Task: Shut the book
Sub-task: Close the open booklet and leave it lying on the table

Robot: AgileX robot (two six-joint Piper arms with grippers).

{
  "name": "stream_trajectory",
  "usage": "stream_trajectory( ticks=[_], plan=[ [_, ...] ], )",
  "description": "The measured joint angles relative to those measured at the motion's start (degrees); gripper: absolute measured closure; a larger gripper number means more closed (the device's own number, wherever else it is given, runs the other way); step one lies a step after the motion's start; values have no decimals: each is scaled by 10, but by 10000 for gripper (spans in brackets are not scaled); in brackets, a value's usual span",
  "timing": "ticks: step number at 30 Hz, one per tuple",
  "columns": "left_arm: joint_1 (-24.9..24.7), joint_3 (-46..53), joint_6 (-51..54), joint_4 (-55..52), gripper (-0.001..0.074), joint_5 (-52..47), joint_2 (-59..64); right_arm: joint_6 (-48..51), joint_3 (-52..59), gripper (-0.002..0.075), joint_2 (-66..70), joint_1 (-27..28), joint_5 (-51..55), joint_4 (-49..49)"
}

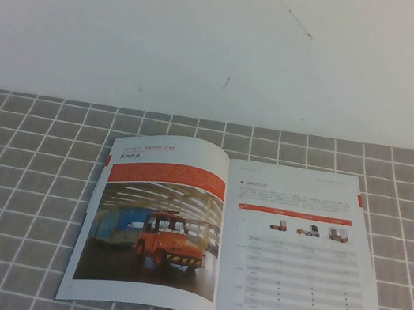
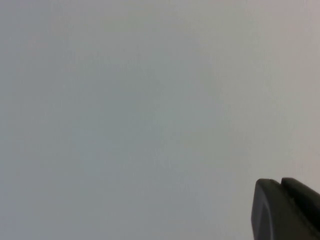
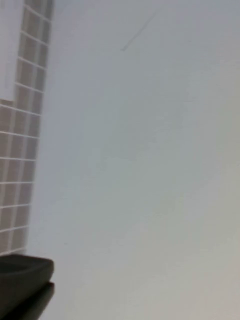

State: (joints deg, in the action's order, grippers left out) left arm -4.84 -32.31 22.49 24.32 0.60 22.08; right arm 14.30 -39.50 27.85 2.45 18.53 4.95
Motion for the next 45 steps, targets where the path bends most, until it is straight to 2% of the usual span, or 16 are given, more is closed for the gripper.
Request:
stream_trajectory(
  ticks=[4,8,14,18,28,37,45],
  plan=[
    [0,-27,24,5,737,31,128,32,-57,727,122,0,58,10],
    [0,-44,22,9,737,49,244,145,-101,727,247,0,97,115],
    [0,-124,-13,12,737,-98,405,366,-152,727,446,0,157,322],
    [0,-168,-26,35,737,-168,490,443,-165,727,559,-8,166,403],
    [0,-183,-36,41,737,-225,618,486,-170,727,708,-96,100,427],
    [0,-185,-36,66,737,-223,711,490,-171,727,803,-105,79,434],
    [0,-186,-36,88,737,-208,778,490,-175,727,833,-105,80,439]
  ],
)
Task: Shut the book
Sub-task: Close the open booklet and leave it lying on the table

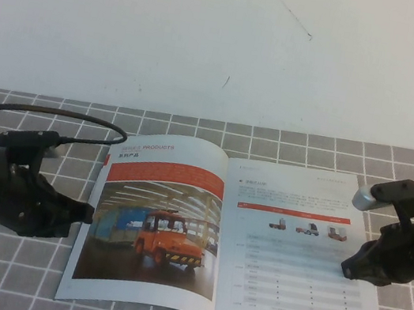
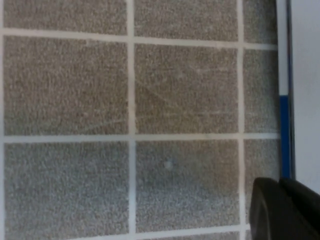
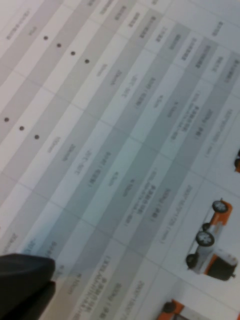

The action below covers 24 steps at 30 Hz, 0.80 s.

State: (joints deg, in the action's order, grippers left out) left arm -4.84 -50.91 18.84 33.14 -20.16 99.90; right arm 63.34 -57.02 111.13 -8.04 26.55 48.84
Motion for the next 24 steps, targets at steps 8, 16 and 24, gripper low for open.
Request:
stream_trajectory(
  ticks=[8,16,24],
  plan=[
    [0,-11,0,7,737,5,28,3,-1,727,1,0,1,6],
    [0,-15,1,27,737,0,32,4,-1,727,1,0,1,6],
    [-24,-18,1,27,737,13,38,5,-1,727,1,0,1,6]
  ],
)
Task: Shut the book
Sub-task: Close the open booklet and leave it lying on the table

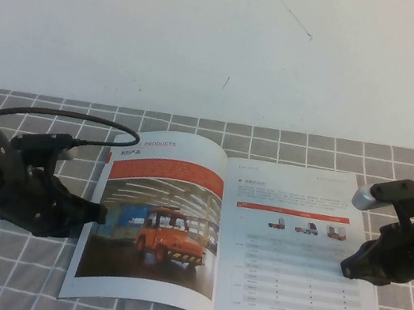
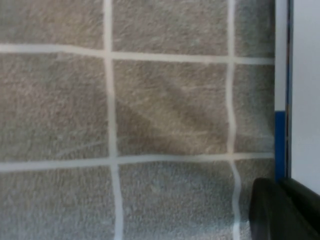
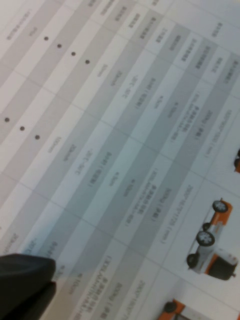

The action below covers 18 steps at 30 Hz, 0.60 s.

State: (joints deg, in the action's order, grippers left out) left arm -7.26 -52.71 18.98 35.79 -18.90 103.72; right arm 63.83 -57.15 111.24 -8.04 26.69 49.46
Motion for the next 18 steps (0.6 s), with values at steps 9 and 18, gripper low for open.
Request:
stream_trajectory(
  ticks=[9,18],
  plan=[
    [-51,-2,1,7,737,27,5,2,0,727,0,0,0,1],
    [-75,-52,1,27,737,-43,11,3,0,727,1,0,3,1]
  ],
)
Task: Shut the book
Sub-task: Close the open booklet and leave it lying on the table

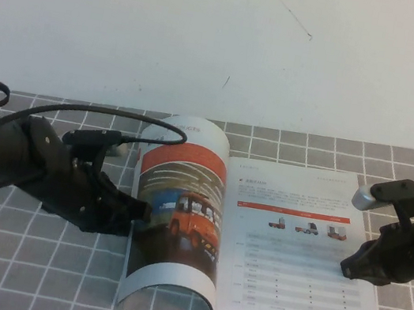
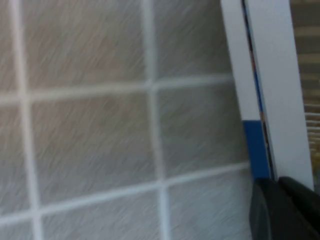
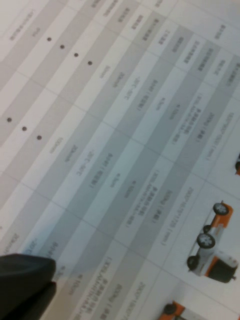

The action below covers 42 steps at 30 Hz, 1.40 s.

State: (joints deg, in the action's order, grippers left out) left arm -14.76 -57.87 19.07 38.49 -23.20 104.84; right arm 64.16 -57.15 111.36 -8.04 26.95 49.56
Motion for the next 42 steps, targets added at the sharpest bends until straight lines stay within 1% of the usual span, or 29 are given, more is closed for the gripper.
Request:
stream_trajectory(
  ticks=[6,9,13,15,18,20,22,27,29,31,33,38,42],
  plan=[
    [-1,-74,12,35,737,-49,-9,0,0,727,0,0,1,0],
    [-5,-106,58,105,737,-76,-11,0,0,727,0,0,2,0],
    [-32,-130,147,208,737,-86,-12,0,-1,727,0,0,2,1],
    [-46,-136,187,236,737,-83,-12,0,-1,727,0,0,2,1],
    [-54,-140,207,245,737,-70,-12,0,-1,727,0,0,2,2],
    [-52,-140,201,217,737,-70,-12,0,-1,727,0,0,4,2],
    [-39,-140,169,149,737,-73,-12,0,-1,727,0,0,5,2],
    [2,-140,-5,-93,737,-81,-12,0,-1,727,0,0,7,2],
    [10,-140,-79,-187,737,-85,-11,0,-1,727,1,0,8,2],
    [14,-140,-127,-253,737,-87,-6,0,-3,727,2,0,10,2],
    [14,-141,-151,-283,737,-87,6,0,-5,727,4,1,14,2],
    [12,-141,-179,-302,737,-88,52,0,-6,727,5,1,18,2],
    [12,-141,-212,-347,737,-100,63,0,-6,727,5,1,18,2]
  ],
)
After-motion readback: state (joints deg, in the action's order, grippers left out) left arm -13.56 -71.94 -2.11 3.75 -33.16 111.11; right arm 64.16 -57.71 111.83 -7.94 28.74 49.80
